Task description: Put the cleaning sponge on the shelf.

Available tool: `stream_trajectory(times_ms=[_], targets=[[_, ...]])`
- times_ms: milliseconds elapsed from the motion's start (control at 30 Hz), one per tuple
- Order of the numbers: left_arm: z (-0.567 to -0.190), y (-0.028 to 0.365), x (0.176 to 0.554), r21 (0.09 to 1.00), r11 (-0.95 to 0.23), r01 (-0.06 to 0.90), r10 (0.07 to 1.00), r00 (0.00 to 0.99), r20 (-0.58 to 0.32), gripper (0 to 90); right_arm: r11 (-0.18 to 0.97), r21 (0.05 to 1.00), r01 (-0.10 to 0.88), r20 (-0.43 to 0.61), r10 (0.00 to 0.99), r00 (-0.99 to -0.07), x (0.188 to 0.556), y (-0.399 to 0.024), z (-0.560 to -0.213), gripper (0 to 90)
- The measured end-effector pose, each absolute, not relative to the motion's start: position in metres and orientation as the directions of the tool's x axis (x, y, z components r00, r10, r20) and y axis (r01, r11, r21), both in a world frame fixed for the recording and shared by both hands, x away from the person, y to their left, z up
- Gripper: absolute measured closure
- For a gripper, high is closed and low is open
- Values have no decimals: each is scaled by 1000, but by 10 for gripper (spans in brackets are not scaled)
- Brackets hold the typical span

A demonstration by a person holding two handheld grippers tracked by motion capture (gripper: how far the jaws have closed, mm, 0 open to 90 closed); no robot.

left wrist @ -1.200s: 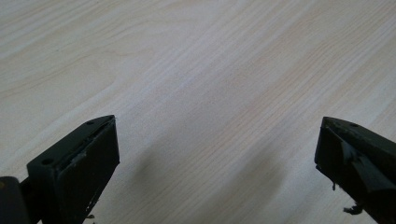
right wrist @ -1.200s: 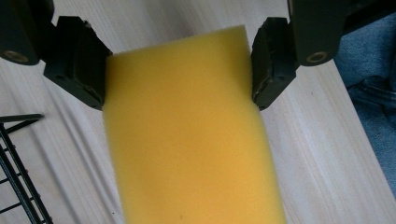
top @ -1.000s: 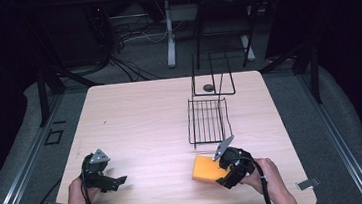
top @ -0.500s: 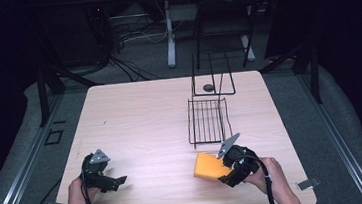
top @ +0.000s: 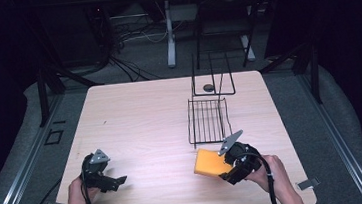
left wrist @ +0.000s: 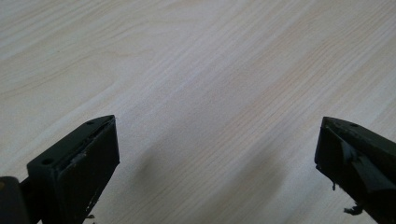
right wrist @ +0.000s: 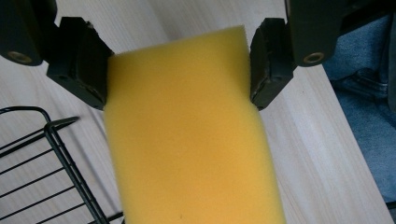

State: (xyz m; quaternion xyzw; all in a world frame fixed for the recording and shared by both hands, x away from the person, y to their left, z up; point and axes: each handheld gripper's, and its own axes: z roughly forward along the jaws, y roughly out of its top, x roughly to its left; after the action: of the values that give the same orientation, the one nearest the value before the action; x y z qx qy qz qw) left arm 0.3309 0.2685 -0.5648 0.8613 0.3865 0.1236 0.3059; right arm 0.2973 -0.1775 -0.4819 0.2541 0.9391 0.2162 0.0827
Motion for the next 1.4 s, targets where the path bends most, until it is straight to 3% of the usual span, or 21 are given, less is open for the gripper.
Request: stream_trajectory(times_ms=[667, 1400], targets=[[-565, 268, 331, 623, -514, 589, 742, 670, -22, 0, 776, 456, 436, -97, 531, -842, 302, -181, -462, 298], [-565, 269, 331, 624, -513, 589, 742, 670, -23, 0, 757, 461, 463, -189, 593, -783, 333, -187, -458, 298]])
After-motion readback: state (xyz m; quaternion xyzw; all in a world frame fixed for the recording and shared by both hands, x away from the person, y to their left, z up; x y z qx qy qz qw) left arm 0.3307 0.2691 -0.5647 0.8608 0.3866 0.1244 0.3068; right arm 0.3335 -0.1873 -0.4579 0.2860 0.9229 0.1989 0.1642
